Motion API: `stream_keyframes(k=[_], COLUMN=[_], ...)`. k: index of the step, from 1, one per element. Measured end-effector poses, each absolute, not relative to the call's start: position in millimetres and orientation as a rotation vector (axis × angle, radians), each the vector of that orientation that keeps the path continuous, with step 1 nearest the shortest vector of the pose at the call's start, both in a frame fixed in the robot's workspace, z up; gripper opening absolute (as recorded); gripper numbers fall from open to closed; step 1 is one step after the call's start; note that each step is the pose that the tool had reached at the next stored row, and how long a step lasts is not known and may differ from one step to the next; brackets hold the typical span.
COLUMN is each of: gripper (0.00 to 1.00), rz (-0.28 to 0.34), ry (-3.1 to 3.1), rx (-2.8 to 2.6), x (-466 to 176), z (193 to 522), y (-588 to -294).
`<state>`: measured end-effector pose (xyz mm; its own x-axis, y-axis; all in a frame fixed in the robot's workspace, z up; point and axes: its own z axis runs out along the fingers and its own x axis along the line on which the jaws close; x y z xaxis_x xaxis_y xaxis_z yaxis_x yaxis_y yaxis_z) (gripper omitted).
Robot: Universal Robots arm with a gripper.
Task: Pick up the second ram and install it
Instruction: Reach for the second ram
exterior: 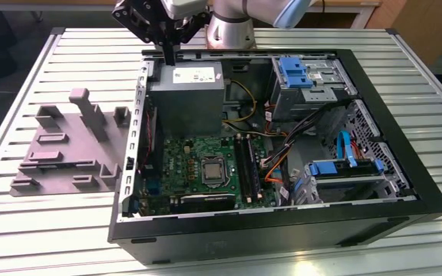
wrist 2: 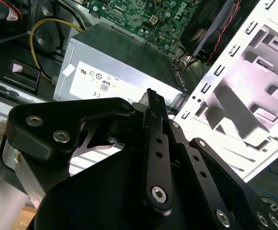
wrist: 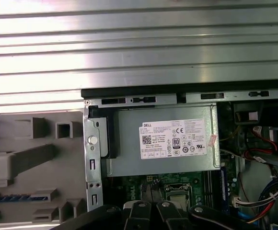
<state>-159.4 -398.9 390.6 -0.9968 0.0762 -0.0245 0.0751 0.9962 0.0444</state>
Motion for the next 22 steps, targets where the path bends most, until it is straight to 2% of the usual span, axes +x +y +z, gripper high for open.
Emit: stream_keyframes(k=[22], gripper=[0.11], rz=[0.068], ry=[3.113], rx=[0.118], x=[-166.2], z=[389.6], y=[-398.9])
